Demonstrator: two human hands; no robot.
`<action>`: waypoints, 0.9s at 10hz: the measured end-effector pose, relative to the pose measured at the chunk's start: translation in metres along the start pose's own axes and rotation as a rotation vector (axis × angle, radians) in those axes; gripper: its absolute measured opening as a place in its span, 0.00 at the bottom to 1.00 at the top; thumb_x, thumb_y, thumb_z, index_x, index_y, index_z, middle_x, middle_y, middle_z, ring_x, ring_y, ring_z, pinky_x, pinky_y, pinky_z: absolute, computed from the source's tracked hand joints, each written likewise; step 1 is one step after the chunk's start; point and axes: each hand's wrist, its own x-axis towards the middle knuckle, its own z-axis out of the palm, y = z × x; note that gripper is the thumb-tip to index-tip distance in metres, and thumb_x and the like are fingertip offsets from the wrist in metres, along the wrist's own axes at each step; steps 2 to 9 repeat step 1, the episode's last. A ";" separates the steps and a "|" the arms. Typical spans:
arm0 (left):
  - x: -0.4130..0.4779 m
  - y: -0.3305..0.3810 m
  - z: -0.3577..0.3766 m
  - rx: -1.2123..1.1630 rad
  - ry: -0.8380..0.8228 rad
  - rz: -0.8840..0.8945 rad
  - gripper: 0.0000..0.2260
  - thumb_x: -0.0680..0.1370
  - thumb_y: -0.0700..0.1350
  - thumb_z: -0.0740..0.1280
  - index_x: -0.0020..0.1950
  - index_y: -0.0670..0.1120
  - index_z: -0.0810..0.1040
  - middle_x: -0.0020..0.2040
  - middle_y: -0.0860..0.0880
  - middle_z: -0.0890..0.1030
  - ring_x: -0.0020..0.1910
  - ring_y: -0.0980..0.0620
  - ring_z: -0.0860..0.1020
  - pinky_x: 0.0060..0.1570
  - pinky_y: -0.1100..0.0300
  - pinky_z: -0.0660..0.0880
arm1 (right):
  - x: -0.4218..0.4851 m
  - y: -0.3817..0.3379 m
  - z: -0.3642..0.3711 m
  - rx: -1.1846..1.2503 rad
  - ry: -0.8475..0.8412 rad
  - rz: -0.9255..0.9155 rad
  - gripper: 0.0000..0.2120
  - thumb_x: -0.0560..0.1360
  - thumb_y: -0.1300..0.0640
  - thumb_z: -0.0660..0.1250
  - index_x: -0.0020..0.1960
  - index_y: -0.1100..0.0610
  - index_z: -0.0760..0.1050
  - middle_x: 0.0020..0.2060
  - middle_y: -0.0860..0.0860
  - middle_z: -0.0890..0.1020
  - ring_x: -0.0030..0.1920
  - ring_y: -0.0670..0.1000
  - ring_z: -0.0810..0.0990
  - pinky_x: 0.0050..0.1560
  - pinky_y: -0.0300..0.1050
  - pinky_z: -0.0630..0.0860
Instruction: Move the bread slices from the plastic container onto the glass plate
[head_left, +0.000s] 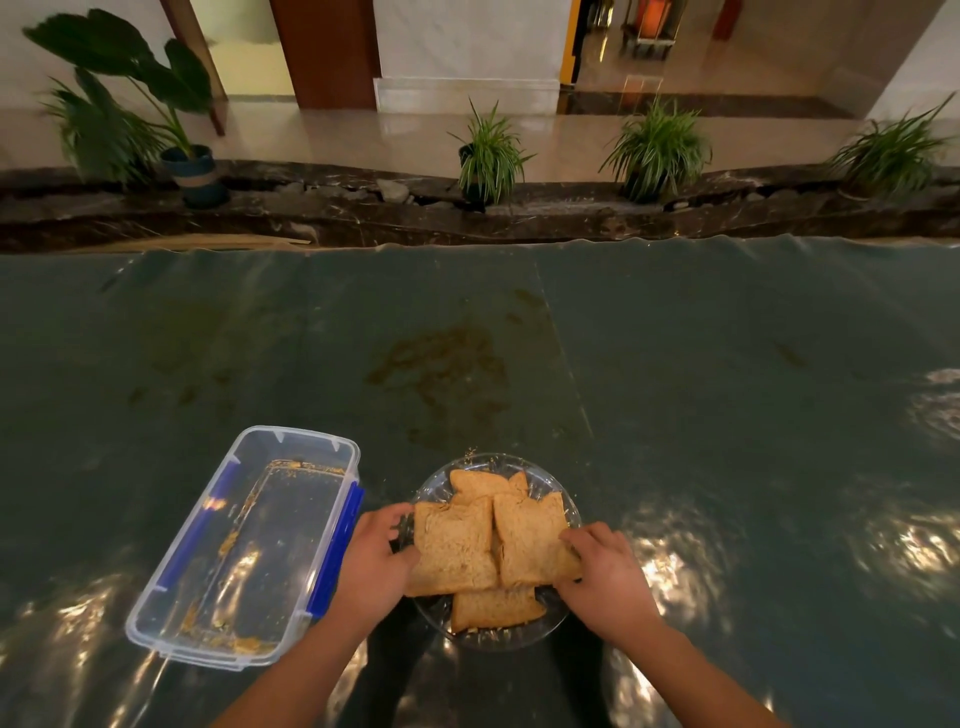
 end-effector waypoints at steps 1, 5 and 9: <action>-0.002 0.005 -0.003 -0.042 0.062 0.008 0.18 0.78 0.38 0.66 0.67 0.50 0.74 0.63 0.49 0.76 0.59 0.52 0.75 0.60 0.54 0.75 | 0.004 -0.002 -0.003 -0.001 0.009 -0.014 0.22 0.70 0.51 0.67 0.64 0.50 0.73 0.55 0.46 0.75 0.55 0.49 0.70 0.56 0.37 0.66; -0.002 0.005 -0.003 -0.042 0.062 0.008 0.18 0.78 0.38 0.66 0.67 0.50 0.74 0.63 0.49 0.76 0.59 0.52 0.75 0.60 0.54 0.75 | 0.004 -0.002 -0.003 -0.001 0.009 -0.014 0.22 0.70 0.51 0.67 0.64 0.50 0.73 0.55 0.46 0.75 0.55 0.49 0.70 0.56 0.37 0.66; -0.002 0.005 -0.003 -0.042 0.062 0.008 0.18 0.78 0.38 0.66 0.67 0.50 0.74 0.63 0.49 0.76 0.59 0.52 0.75 0.60 0.54 0.75 | 0.004 -0.002 -0.003 -0.001 0.009 -0.014 0.22 0.70 0.51 0.67 0.64 0.50 0.73 0.55 0.46 0.75 0.55 0.49 0.70 0.56 0.37 0.66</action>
